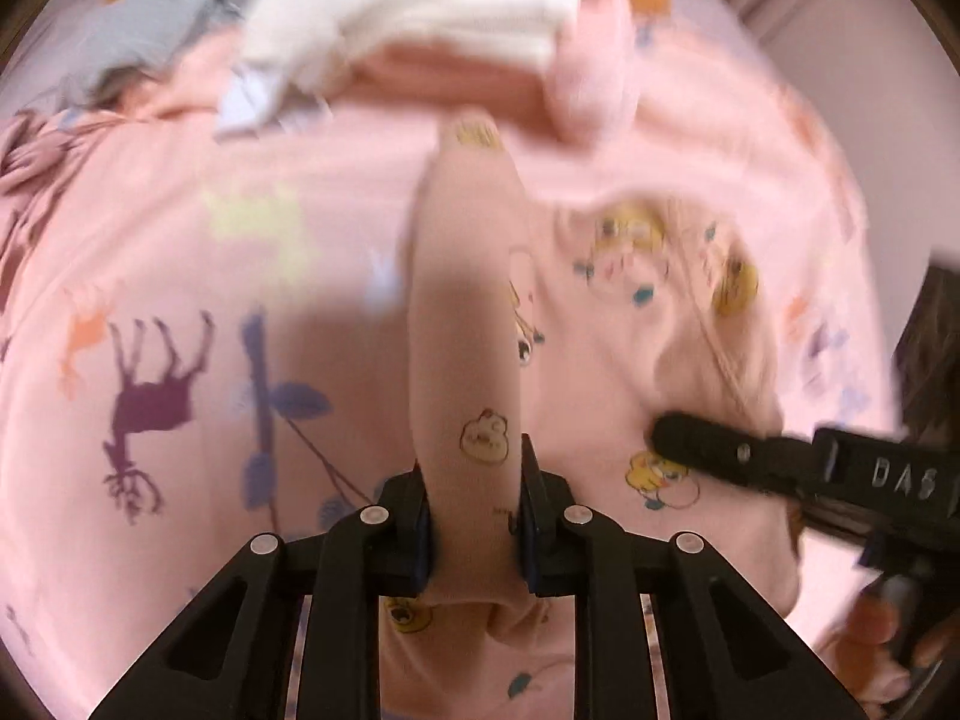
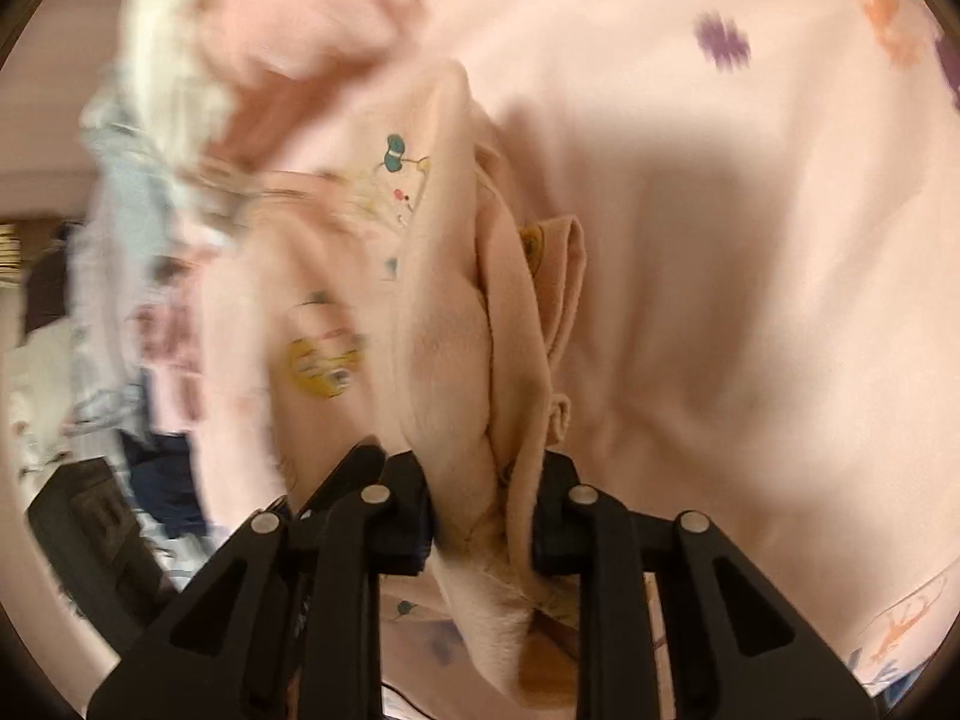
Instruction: Fold small clothes
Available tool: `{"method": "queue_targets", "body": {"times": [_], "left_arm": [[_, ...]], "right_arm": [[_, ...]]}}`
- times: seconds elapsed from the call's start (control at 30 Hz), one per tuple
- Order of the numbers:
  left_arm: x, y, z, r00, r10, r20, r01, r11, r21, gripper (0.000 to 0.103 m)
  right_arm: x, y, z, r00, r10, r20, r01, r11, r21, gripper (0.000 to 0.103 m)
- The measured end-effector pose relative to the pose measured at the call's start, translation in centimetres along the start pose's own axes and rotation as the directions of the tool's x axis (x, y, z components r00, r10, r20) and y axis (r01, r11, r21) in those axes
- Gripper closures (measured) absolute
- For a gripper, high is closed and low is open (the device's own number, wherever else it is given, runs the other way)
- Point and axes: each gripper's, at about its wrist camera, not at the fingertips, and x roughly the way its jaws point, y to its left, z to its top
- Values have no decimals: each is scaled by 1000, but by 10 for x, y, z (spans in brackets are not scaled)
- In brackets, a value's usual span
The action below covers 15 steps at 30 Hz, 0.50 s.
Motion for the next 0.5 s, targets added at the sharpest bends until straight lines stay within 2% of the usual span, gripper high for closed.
{"method": "queue_targets", "body": {"times": [0.07, 0.17, 0.27, 0.37, 0.5], "left_arm": [[-37, 5, 0, 997, -46, 68, 47, 999, -12, 82], [-86, 5, -8, 986, -82, 147, 84, 996, -9, 82], [-125, 4, -23, 979, -71, 190, 70, 998, 11, 82], [-157, 1, -38, 974, -58, 218, 53, 998, 28, 82], [-198, 13, -59, 961, -97, 260, 106, 994, -20, 82]], "right_arm": [[-27, 11, -10, 995, 92, 42, -92, 996, -2, 79], [-55, 28, -28, 985, 158, 73, -155, 987, -48, 79], [-86, 57, -53, 977, 186, 103, -170, 974, -150, 79], [-111, 85, -77, 980, 159, 120, -128, 964, -235, 79], [-140, 111, -111, 975, 175, 138, -125, 943, -309, 79]]}}
